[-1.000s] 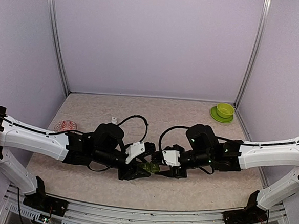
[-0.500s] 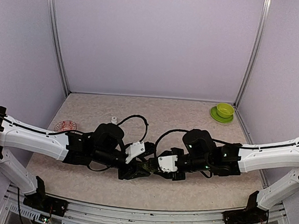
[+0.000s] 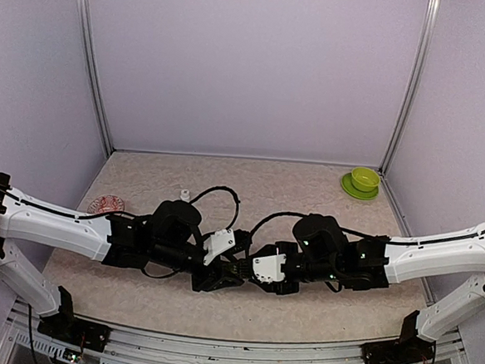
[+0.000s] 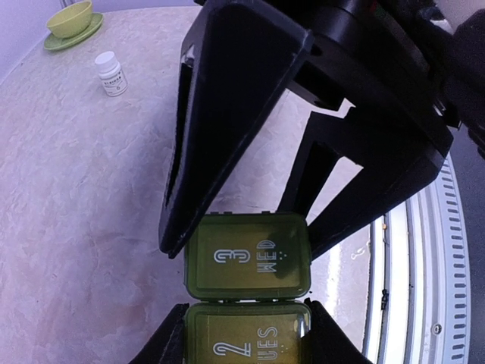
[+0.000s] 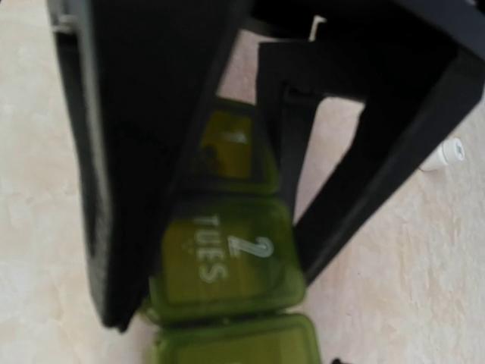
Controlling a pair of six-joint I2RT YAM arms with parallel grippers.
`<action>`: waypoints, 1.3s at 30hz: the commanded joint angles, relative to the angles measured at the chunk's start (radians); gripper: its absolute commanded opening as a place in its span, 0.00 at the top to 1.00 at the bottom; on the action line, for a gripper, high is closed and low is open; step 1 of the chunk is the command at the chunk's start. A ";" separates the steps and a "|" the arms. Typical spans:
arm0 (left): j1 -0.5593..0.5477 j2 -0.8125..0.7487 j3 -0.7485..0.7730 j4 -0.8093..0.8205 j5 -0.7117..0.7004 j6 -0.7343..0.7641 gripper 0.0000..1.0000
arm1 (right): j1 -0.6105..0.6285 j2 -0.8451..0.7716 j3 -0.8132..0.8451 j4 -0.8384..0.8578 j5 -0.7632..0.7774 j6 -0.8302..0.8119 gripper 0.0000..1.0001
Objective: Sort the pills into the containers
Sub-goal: Pass from the left arm to the right
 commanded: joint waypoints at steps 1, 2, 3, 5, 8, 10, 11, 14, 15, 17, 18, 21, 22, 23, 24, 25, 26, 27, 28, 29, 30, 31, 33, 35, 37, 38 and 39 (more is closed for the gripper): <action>-0.008 -0.010 0.012 0.014 0.040 0.000 0.76 | 0.001 0.006 0.003 0.024 0.058 0.002 0.53; -0.009 -0.011 0.012 0.014 0.040 0.001 0.76 | 0.002 0.011 0.005 0.020 0.056 0.001 0.55; -0.009 -0.009 0.013 0.013 0.040 0.001 0.76 | 0.002 0.015 0.007 0.017 0.055 0.002 0.58; -0.009 -0.010 0.015 0.011 0.040 0.003 0.76 | 0.002 0.020 0.013 0.013 0.051 0.004 0.62; -0.009 -0.006 0.017 0.009 0.039 0.003 0.76 | 0.002 0.010 0.011 0.018 0.031 0.001 0.70; -0.009 -0.003 0.020 0.006 0.039 0.005 0.76 | 0.005 0.005 0.010 0.020 0.024 -0.005 0.75; -0.008 -0.002 0.020 0.006 0.040 0.005 0.76 | 0.007 0.005 0.009 0.019 0.021 -0.009 0.78; -0.008 0.000 0.023 0.005 0.042 0.005 0.76 | 0.012 0.003 0.003 0.022 0.014 -0.018 0.90; -0.009 0.002 0.023 0.003 0.042 0.005 0.76 | 0.014 0.005 0.004 0.021 0.016 -0.019 0.91; -0.009 0.002 0.025 0.002 0.041 0.007 0.76 | 0.016 0.016 0.012 0.009 0.023 -0.013 0.80; -0.009 0.004 0.027 -0.001 0.039 0.008 0.76 | 0.017 0.025 0.026 -0.008 0.038 -0.010 0.68; -0.009 0.012 0.037 -0.021 0.032 0.012 0.76 | 0.024 0.049 0.050 -0.038 0.097 -0.011 0.57; -0.009 0.014 0.039 -0.024 0.030 0.012 0.76 | 0.025 0.051 0.052 -0.041 0.113 -0.012 0.55; -0.009 0.015 0.039 -0.024 0.029 0.013 0.76 | 0.026 0.052 0.051 -0.038 0.124 -0.014 0.53; -0.008 0.014 0.039 -0.023 0.028 0.013 0.76 | 0.026 0.051 0.048 -0.033 0.132 -0.015 0.52; -0.008 0.014 0.035 -0.017 0.029 0.012 0.76 | 0.026 0.048 0.045 -0.028 0.133 -0.015 0.52; -0.008 0.013 0.032 -0.011 0.029 0.010 0.76 | 0.026 0.045 0.042 -0.023 0.131 -0.016 0.53; -0.009 0.011 0.028 -0.004 0.032 0.008 0.76 | 0.026 0.041 0.038 -0.016 0.127 -0.015 0.54; -0.009 0.009 0.024 0.003 0.034 0.008 0.76 | 0.026 0.039 0.035 -0.013 0.122 -0.013 0.57; -0.009 0.009 0.023 0.004 0.033 0.008 0.76 | 0.026 0.035 0.033 -0.009 0.119 -0.012 0.59; -0.009 0.008 0.022 0.005 0.032 0.006 0.76 | 0.026 0.034 0.033 -0.007 0.117 -0.011 0.61; -0.008 0.009 0.023 0.004 0.029 0.007 0.76 | 0.026 0.031 0.034 -0.006 0.113 -0.009 0.63; -0.008 0.012 0.024 0.001 0.025 0.006 0.76 | 0.026 0.033 0.038 -0.005 0.112 -0.004 0.67; -0.008 0.013 0.023 0.000 0.025 0.006 0.76 | 0.026 0.035 0.041 -0.005 0.109 0.005 0.69; -0.007 0.010 0.021 0.004 0.024 0.003 0.75 | 0.026 0.036 0.041 0.001 0.109 0.010 0.71; -0.009 0.009 0.020 0.007 0.019 0.001 0.73 | 0.026 0.035 0.041 0.006 0.110 0.013 0.72; -0.009 0.006 0.017 0.010 0.014 -0.001 0.69 | 0.026 0.034 0.038 0.009 0.111 0.014 0.73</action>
